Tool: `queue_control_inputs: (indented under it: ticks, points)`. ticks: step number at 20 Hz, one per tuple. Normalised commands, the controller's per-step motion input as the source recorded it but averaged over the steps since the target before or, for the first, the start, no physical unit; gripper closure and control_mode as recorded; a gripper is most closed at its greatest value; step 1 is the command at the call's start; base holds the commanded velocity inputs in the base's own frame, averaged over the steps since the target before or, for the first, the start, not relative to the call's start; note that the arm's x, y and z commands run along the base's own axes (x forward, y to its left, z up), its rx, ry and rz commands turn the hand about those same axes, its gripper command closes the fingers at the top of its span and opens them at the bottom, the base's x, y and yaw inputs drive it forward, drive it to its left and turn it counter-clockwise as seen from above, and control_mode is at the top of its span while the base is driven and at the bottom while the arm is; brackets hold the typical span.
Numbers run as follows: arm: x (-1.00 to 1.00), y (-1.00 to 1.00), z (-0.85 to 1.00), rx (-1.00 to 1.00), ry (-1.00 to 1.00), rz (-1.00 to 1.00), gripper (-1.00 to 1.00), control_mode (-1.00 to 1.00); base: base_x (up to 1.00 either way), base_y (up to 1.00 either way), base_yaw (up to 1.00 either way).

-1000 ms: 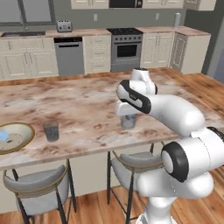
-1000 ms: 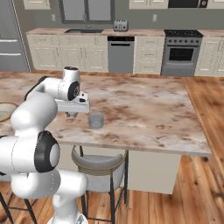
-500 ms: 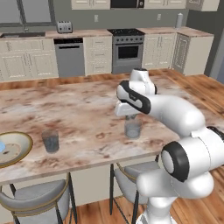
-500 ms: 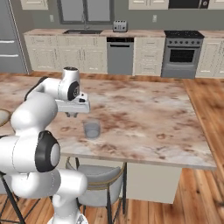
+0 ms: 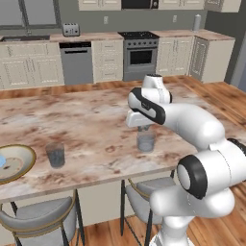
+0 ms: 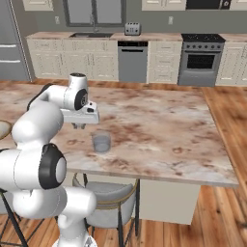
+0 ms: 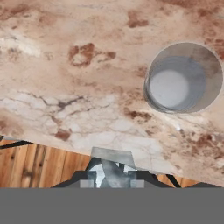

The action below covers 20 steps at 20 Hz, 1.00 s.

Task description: There are four ice cubes in the ice bowl. Place two ice cubes in each glass of water.

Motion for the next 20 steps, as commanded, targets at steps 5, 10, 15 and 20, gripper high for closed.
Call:
queue_control_inputs:
  ticks: [5, 10, 15, 20]
  points:
    - [0.00, 0.00, 0.00, 0.00, 0.00, 0.00, 1.00, 1.00, 0.00, 0.00, 0.00]
    - [0.00, 0.00, 0.00, 0.00, 0.00, 0.00, 1.00, 1.00, 0.00, 0.00, 0.00]
    - [0.00, 0.00, 0.00, 0.00, 0.00, 0.00, 1.00, 1.00, 0.00, 0.00, 0.00]
    - [0.00, 0.00, 0.00, 0.00, 0.00, 0.00, 1.00, 1.00, 0.00, 0.00, 0.00]
